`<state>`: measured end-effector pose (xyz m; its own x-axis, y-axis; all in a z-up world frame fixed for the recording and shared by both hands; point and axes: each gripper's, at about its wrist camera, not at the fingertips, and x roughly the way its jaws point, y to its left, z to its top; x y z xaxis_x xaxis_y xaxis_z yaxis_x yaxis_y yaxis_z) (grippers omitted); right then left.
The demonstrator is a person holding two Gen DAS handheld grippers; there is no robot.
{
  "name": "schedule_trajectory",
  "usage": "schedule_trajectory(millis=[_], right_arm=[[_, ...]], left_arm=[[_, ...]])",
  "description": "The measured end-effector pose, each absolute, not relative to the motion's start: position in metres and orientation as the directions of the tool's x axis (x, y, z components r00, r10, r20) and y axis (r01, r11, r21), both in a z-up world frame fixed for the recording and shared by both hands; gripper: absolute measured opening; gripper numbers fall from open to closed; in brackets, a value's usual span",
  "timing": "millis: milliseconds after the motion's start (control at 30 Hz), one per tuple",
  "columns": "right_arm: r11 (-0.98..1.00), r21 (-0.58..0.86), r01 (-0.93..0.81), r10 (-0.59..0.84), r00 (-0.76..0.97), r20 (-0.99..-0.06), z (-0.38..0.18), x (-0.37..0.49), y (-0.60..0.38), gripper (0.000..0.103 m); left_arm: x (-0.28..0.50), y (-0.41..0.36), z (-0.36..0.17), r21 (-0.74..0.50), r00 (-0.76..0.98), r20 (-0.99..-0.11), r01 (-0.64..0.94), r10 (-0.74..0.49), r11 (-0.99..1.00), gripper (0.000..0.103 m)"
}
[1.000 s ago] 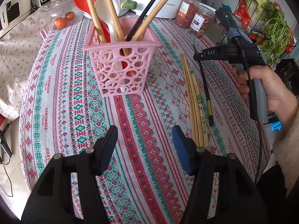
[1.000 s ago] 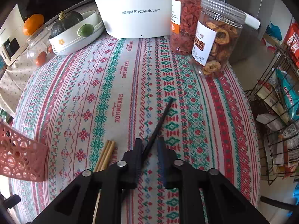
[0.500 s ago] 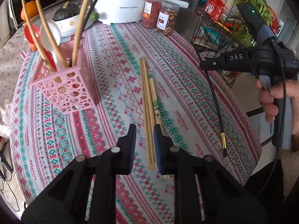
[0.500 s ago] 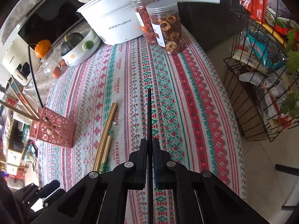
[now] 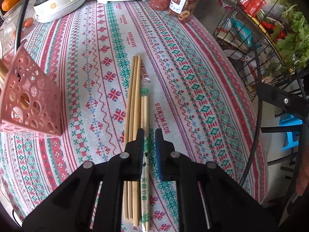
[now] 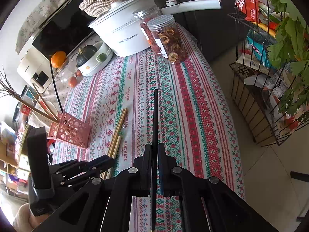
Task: Organize utensils
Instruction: 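Grasp the plastic-wrapped chopstick pair with the left gripper and lift it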
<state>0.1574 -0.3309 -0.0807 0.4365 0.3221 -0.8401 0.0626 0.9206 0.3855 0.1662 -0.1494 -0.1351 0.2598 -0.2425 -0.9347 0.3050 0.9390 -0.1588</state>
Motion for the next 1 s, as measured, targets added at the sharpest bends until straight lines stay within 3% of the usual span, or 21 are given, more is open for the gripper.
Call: schedule_trajectory(millis=[600,1000], right_arm=[[0.915,0.398,0.071,0.333,0.427,-0.841,-0.085,0.163,-0.338,0.006],[0.935,0.351,-0.042,0.318,0.533,-0.784,-0.029,0.138,-0.310,0.006]], left_arm=[[0.200,-0.185,-0.142,-0.031,0.264,-0.958,0.282,-0.109,0.959,0.011],[0.128,-0.148,-0.070,-0.081,0.434,-0.860,0.402,-0.268,0.912,0.010]])
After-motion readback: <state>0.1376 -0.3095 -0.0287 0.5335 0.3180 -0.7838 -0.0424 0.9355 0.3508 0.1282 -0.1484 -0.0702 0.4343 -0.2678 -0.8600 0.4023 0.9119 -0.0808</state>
